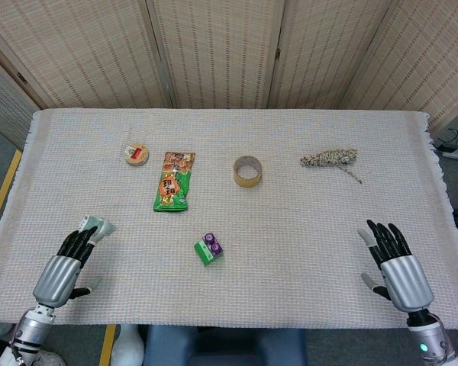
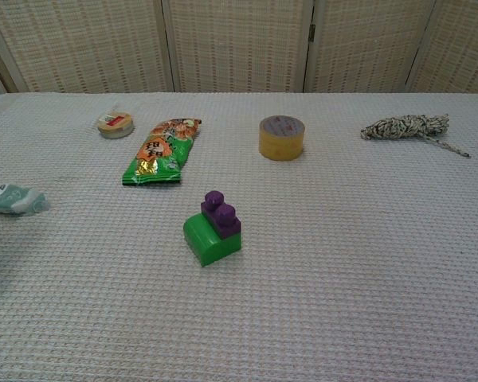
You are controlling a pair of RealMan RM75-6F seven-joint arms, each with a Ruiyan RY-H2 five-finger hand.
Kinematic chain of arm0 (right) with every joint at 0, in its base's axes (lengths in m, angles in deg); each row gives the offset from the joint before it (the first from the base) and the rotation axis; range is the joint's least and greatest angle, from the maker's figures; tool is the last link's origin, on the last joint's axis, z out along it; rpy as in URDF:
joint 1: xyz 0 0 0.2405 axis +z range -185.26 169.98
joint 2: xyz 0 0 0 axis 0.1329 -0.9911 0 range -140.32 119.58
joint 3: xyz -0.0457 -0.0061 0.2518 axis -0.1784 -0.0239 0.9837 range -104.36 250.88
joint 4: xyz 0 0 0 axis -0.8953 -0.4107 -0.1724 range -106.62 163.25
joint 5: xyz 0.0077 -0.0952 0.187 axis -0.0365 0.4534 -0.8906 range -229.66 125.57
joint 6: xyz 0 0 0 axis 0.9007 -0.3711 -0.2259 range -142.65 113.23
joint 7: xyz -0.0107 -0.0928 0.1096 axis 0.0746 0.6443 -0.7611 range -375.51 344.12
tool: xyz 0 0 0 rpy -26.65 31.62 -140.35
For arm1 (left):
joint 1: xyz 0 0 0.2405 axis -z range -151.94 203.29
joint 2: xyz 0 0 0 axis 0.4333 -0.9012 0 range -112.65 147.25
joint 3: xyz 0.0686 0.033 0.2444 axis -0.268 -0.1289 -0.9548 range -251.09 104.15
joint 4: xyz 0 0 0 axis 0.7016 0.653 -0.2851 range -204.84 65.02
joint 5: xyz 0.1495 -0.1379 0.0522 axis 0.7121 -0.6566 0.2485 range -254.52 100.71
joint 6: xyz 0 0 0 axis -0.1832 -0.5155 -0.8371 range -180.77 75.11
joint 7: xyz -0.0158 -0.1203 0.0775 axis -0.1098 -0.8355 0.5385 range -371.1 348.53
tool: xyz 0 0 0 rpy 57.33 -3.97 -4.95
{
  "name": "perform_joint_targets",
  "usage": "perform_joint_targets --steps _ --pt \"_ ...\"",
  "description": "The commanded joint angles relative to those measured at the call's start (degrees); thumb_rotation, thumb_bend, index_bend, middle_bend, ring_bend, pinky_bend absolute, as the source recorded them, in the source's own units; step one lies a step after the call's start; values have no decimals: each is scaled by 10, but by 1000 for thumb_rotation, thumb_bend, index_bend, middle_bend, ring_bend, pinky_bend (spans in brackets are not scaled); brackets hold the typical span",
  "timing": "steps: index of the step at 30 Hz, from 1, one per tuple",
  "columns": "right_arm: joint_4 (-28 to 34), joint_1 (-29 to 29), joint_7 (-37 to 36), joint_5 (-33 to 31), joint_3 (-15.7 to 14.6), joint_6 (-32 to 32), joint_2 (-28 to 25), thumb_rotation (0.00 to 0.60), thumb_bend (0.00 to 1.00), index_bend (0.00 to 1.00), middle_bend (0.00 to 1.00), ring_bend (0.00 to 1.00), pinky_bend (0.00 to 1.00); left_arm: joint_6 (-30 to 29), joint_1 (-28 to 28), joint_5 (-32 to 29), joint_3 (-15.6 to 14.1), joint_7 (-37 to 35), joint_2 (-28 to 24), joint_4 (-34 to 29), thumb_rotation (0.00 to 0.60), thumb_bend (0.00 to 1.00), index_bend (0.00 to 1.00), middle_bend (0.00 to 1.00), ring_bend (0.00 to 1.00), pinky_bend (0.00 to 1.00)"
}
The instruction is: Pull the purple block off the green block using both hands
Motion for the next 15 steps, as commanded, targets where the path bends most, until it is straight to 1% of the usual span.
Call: perform_joint_targets --steps 1,5,10,15 --pt "2 -3 -2 5 2 9 -1 600 270 0 0 0 0 35 31 23 -4 -24 23 4 600 333 99 0 0 0" --pt "1 -2 0 3 4 6 1 600 270 0 0 0 0 70 62 34 -1 -6 26 -15 600 334 164 0 0 0" --pt "0 4 1 -12 7 -15 1 600 270 0 0 0 0 104 99 30 23 32 39 -34 600 335 239 0 0 0" --pt "1 5 -2 -19 12 -17 0 600 270 0 0 0 0 147 135 13 45 82 48 -52 600 335 256 0 0 0"
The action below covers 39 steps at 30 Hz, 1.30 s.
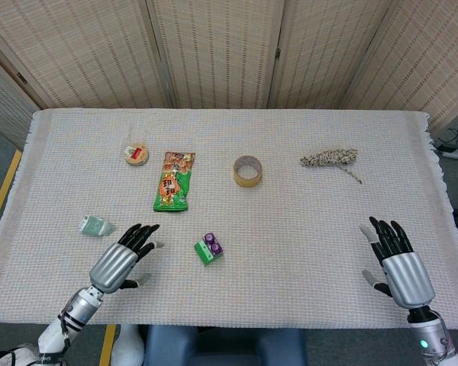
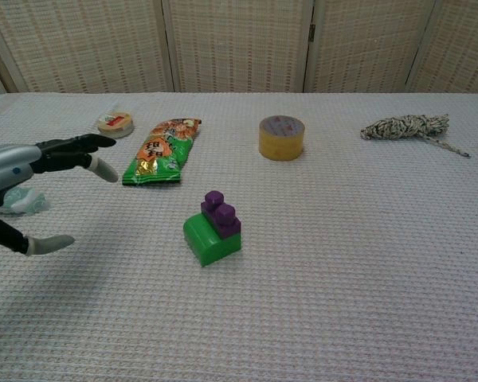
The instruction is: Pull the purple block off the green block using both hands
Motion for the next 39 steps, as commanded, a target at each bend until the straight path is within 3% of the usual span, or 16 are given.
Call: perform_joint_targets --steps 1,8,23,39 --pt "0 1 -2 -4 2 -3 -1 600 270 0 0 0 0 31 29 -15 20 42 13 -12 600 335 255 0 0 0" --pt "-2 4 -11 -17 8 -12 -2 600 270 0 0 0 0 33 61 -8 42 152 62 25 600 335 272 0 0 0" --pt "0 10 -30 -38 16 -29 -10 600 270 0 0 0 0 112 134 -72 73 212 109 0 600 362 342 0 0 0" --pt "0 14 -70 -51 19 -41 -28 600 270 0 0 0 0 169 200 -148 98 282 170 47 600 421 342 0 0 0"
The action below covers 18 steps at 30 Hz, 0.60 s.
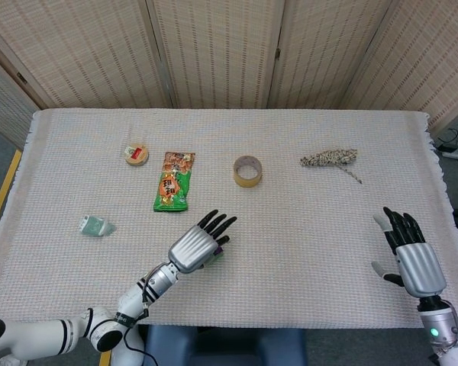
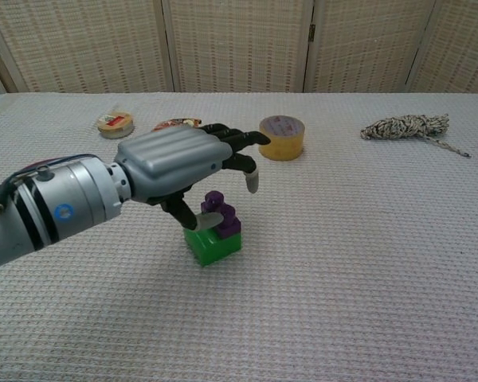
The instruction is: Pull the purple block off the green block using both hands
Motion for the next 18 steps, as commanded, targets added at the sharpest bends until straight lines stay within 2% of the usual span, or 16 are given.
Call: perform_joint_targets --steps 1,6,18 --pt "-1 2 -2 -2 0 -4 -1 600 270 0 0 0 0 14 12 -23 3 12 10 20 600 421 336 0 0 0" --pt "-3 4 -6 -8 2 -9 -2 600 270 0 0 0 0 19 21 -42 -1 23 19 47 600 420 329 0 0 0" --pt "-7 9 -2 -14 5 -19 3 600 270 0 0 0 0 25 35 -66 -13 14 25 69 600 421 340 0 0 0"
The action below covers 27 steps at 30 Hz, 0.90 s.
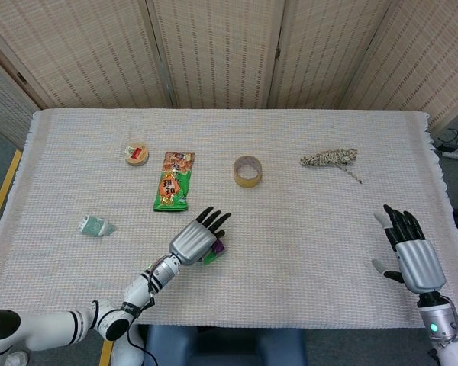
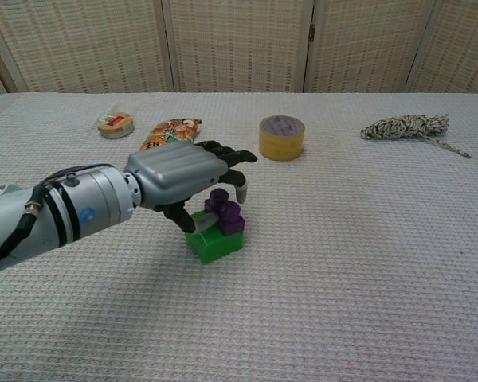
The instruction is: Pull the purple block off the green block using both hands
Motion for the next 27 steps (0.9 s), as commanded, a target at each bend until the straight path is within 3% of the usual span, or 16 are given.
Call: perform_joint_targets --steps 1,15,19,27 --pt "-1 2 2 -1 0 -4 1 600 270 0 0 0 0 -2 2 -1 -2 -4 1 4 600 420 353 0 0 0" --pt "1 3 4 1 -3 -6 2 600 270 0 0 0 0 -44 -8 19 -27 -22 2 15 600 420 634 0 0 0" --pt "3 2 3 6 -5 -2 1 600 270 0 0 0 0 -76 -16 40 -32 -40 14 33 600 424 724 67 0 0" --pt "0 11 -8 20 -12 -13 3 600 270 0 0 0 0 -128 -35 73 -39 -83 13 27 600 403 748 164 0 0"
